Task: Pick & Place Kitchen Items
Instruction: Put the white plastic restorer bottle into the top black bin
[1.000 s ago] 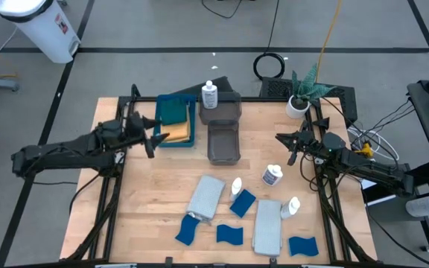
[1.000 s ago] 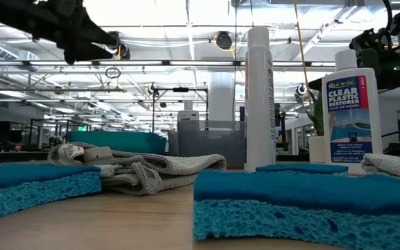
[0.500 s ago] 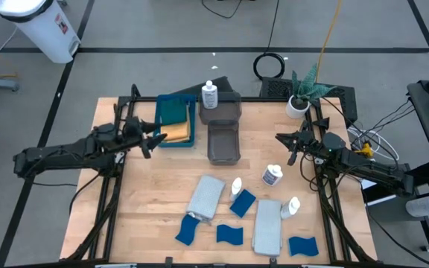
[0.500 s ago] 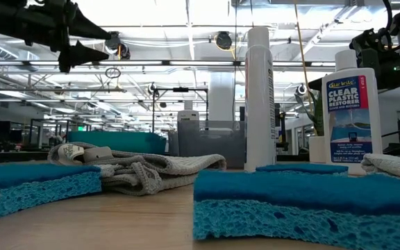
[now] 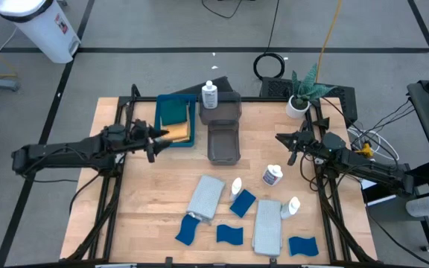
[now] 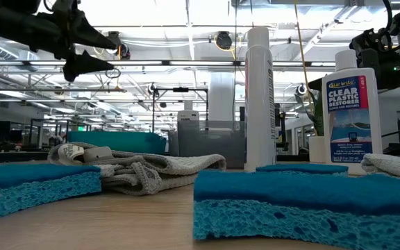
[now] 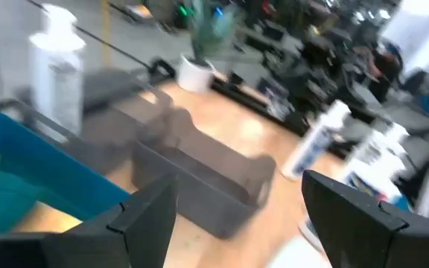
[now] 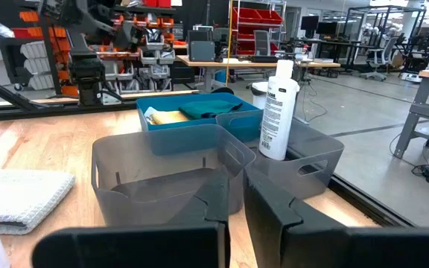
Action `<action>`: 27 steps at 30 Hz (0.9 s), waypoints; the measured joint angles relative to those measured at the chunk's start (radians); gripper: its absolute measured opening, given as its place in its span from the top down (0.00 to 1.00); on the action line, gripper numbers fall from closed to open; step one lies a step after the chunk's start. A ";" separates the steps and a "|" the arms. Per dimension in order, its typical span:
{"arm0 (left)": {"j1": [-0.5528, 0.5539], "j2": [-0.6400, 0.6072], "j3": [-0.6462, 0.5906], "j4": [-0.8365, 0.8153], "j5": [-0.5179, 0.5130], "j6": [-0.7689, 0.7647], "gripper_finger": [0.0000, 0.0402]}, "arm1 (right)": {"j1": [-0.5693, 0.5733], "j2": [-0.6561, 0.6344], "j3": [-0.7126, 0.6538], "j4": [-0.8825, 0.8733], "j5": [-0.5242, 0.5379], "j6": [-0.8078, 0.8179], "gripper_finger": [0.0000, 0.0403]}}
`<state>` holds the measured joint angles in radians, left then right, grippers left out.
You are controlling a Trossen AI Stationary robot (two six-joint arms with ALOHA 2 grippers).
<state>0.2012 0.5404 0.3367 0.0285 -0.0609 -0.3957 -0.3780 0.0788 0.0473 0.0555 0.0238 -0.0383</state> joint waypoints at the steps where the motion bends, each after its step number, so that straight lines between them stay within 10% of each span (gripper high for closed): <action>1: 0.000 0.013 0.000 0.000 0.021 0.000 0.28 | 0.000 0.000 0.000 0.000 0.000 0.000 0.95; 12: -0.019 0.204 0.000 0.131 0.102 -0.022 0.28 | 0.000 0.000 0.000 0.000 0.000 0.000 0.95; 27: -0.312 0.637 0.011 0.823 0.126 0.316 0.28 | 0.000 0.000 0.000 0.000 0.000 0.000 0.95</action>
<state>-0.1107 1.1771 0.3481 0.8512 0.0655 -0.0799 -0.3781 0.0786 0.0472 0.0559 0.0241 -0.0381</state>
